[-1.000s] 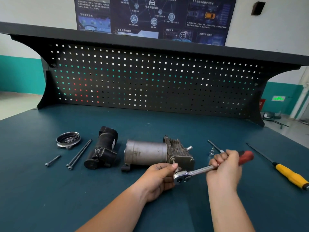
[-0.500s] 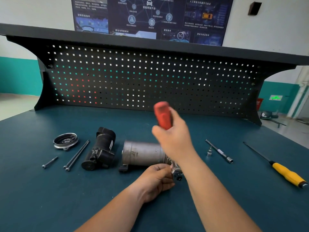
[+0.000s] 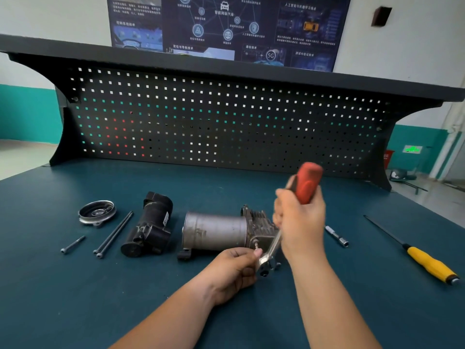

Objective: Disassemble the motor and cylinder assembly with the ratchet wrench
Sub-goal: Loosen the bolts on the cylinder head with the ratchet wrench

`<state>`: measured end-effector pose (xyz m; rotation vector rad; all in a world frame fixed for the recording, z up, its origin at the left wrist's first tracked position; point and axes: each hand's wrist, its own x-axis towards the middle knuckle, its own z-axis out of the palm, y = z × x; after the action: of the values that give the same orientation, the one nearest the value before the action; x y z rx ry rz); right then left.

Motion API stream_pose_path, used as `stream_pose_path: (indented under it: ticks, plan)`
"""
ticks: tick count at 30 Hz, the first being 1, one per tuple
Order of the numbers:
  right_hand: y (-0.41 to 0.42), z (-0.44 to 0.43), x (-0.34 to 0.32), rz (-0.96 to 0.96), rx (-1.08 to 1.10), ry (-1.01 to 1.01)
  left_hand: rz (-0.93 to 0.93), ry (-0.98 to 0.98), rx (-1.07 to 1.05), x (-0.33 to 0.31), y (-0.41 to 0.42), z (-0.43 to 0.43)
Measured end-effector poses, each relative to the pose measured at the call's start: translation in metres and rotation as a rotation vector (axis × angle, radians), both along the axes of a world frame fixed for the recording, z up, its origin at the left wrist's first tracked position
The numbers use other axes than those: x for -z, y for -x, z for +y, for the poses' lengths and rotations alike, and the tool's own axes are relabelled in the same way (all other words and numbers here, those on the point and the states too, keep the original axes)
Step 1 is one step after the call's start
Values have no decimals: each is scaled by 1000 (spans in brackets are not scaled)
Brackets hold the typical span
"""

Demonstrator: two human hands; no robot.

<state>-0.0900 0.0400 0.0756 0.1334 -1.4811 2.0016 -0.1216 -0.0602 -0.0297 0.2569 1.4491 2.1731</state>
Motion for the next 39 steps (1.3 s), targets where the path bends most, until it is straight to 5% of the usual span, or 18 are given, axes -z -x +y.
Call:
stream_pose_path:
  ticks: [8, 15, 26, 34, 39]
  plan:
    - [7, 49, 32, -85, 77, 664, -26, -6, -26, 1, -1, 1]
    - [8, 62, 73, -280, 50, 996, -25, 3, -36, 1, 0, 2]
    - [9, 32, 8, -15, 125, 376, -27, 8, -47, 1, 0, 0]
    - [2, -16, -15, 2, 42, -442, -19, 25, -52, 0, 0, 0]
    - [-2, -34, -10, 74, -30, -616, 0, 37, -47, 3, 2, 0]
